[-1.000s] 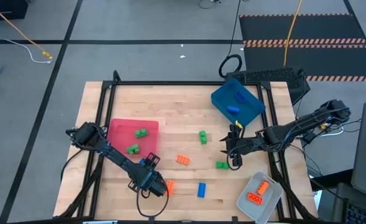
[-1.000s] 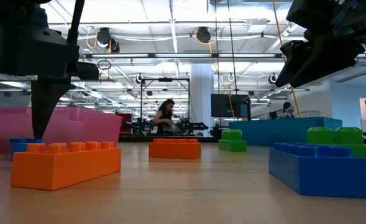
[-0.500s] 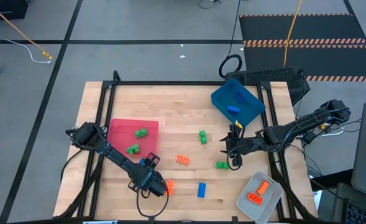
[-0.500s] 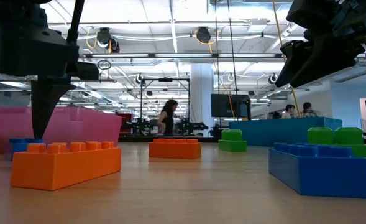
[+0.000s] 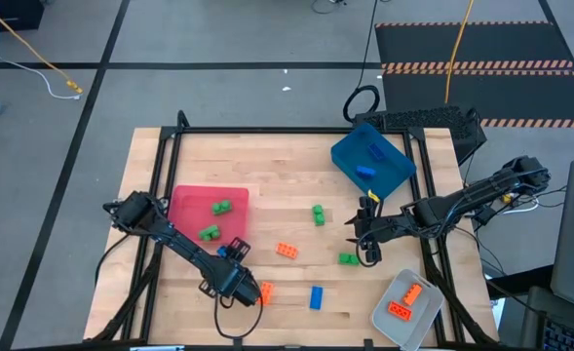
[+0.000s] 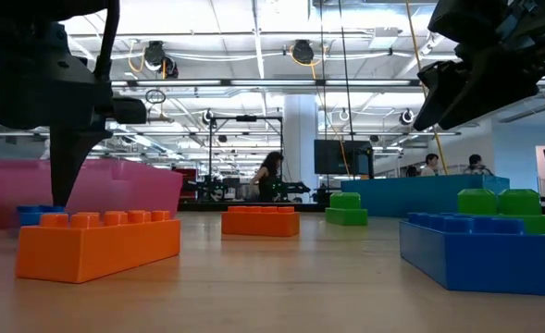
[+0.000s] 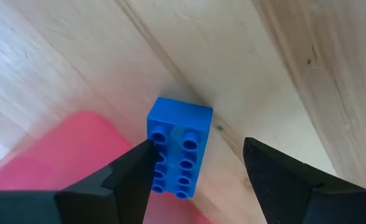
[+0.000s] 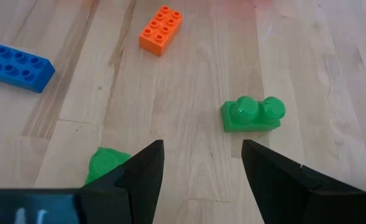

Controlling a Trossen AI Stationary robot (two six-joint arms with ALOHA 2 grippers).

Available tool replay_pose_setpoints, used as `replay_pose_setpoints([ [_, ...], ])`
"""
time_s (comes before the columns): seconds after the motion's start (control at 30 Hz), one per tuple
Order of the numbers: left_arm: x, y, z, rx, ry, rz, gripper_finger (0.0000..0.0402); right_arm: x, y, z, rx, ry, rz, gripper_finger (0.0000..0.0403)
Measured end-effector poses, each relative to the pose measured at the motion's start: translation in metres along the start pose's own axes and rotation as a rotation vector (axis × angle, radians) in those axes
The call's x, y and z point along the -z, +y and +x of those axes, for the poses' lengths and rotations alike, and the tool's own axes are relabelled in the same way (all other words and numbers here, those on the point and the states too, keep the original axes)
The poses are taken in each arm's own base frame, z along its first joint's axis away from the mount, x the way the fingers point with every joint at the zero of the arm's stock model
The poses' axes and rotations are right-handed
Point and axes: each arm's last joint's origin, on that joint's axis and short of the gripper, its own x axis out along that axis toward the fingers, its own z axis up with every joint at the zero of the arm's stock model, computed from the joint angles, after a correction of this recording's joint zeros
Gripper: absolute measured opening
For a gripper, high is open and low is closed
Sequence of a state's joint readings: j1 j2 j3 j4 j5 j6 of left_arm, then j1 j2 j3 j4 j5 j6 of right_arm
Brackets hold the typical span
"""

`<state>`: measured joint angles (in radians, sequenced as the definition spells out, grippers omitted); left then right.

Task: Sort & place blocks by color
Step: Put the blue game piece into the blue bin

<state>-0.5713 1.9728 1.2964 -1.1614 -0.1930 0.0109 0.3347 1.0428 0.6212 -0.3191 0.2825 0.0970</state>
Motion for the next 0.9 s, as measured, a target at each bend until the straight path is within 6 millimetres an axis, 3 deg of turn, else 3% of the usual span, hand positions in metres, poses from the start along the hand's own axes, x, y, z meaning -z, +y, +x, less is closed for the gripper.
replay_pose_setpoints([
  [0.23, -0.007, -0.002, -0.003, 0.015, -0.063, 0.003, 0.0243, 0.000, 0.000, 0.000, 0.000, 0.000, -0.001, 0.0210],
  [0.57, -0.022, -0.023, -0.018, 0.073, -0.233, 0.006, 0.0243, 0.000, 0.000, 0.000, 0.000, 0.000, 0.003, 0.0210],
  [0.9, -0.031, -0.007, -0.048, -0.041, -0.286, 0.015, 0.0243, 0.000, 0.000, 0.000, 0.000, -0.002, -0.003, 0.0210],
])
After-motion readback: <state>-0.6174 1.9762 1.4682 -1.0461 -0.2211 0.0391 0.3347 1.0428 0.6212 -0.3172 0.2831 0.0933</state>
